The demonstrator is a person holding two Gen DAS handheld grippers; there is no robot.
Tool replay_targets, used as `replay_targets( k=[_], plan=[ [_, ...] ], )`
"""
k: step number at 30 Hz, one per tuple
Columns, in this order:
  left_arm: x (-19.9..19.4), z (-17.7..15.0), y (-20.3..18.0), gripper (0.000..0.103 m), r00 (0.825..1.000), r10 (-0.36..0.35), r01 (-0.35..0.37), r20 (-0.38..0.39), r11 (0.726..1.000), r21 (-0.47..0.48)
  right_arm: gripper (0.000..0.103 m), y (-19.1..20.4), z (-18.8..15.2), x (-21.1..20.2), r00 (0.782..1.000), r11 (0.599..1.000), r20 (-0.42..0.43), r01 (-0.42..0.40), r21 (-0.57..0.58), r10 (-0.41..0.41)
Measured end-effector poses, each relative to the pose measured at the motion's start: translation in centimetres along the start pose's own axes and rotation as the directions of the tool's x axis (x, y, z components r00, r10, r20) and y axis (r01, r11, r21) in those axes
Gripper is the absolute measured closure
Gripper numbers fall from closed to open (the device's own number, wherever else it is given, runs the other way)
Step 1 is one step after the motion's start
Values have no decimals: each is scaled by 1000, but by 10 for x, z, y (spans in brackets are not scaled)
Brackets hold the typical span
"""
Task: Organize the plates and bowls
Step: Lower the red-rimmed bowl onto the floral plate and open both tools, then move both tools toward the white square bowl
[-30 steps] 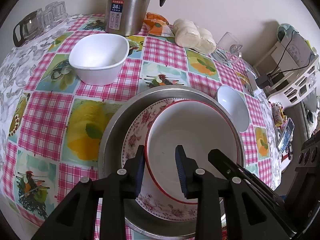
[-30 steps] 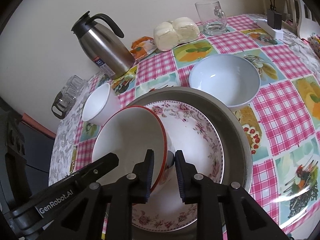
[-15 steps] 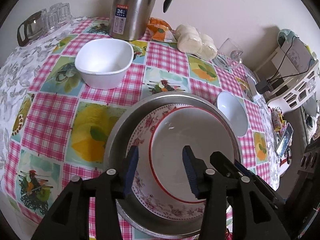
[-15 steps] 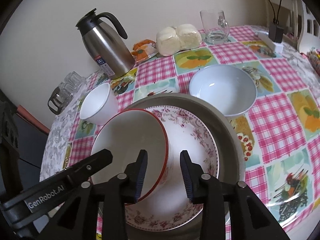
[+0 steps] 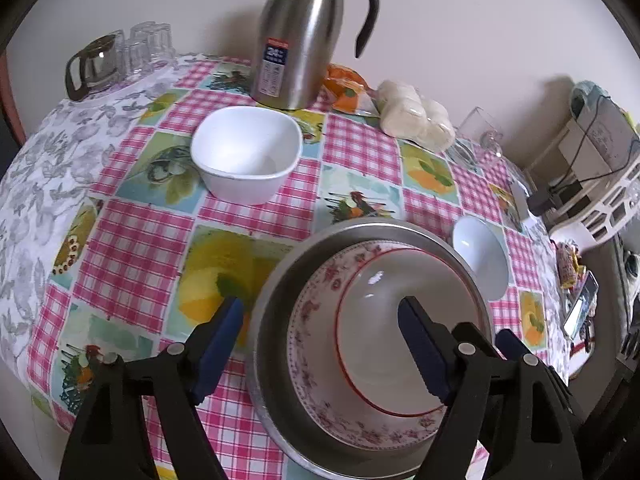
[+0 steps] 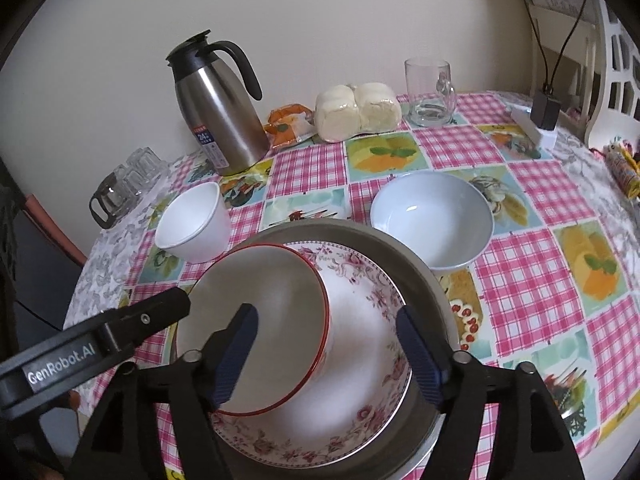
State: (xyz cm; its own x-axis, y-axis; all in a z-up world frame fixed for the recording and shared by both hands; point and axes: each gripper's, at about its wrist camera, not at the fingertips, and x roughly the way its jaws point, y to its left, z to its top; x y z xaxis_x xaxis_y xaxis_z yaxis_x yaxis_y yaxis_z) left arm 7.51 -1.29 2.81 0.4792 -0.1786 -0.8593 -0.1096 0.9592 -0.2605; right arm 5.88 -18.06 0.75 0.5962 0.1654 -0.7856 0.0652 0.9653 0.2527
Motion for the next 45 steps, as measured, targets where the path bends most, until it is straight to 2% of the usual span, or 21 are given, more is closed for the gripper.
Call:
replay_targets(
  k=[6,8,9,10,15,20,25,29,31,33,36,38,39,41,42,45],
  plan=[
    [-1,2,14,18,999,38,-37,15,998,-50,17,1,-1,3,1000,1000,1,18,-16,-18],
    [-2,3,18,17,999,47,-45,23,997,-68,12,1,-1,4,1000,1000,4,24,-19,-24],
    [-2,3,19,15,998,51,-49,25,996,-72,7,1,-1,4,1000,999,6,26,-19,-26],
    [-2,3,20,8,998,56,-54,28,996,-75,5,1,-1,3,1000,999,7,27,-20,-27],
    [-4,5,24,6,995,83,-78,54,993,-86,1,1,-1,3,999,999,16,34,-27,-33],
    [-6,7,30,2,983,164,-156,80,983,-92,0,1,-1,1,998,999,42,38,-28,-37],
    [-9,12,36,2,980,170,-158,98,980,-118,0,0,0,-4,997,999,65,34,-16,-33],
    [2,37,38,2,978,187,-176,88,977,-125,0,1,11,0,999,999,38,3,-38,-1],
    [6,53,40,2,978,187,-172,97,975,-143,0,1,24,6,1000,999,18,11,-50,-10],
    [16,78,42,2,975,185,-166,120,973,-158,0,-1,43,15,1000,999,-18,15,-53,-16],
    [33,107,44,2,974,185,-165,132,975,-150,0,2,76,25,999,995,-3,38,-90,-38],
    [44,115,47,2,976,181,-161,122,974,-162,0,6,93,29,999,994,20,35,-107,-33],
    [50,119,51,2,980,177,-159,87,971,-180,0,7,96,30,999,994,25,26,-104,-24],
    [52,126,54,2,988,144,-130,51,971,-202,0,13,101,34,1000,994,0,7,-105,-7],
    [49,129,54,2,989,133,-119,57,973,-198,0,18,102,34,1000,993,-18,4,-115,-6],
    [35,133,54,2,989,123,-105,86,977,-184,0,34,108,26,1000,988,0,10,-154,-10]
  ],
)
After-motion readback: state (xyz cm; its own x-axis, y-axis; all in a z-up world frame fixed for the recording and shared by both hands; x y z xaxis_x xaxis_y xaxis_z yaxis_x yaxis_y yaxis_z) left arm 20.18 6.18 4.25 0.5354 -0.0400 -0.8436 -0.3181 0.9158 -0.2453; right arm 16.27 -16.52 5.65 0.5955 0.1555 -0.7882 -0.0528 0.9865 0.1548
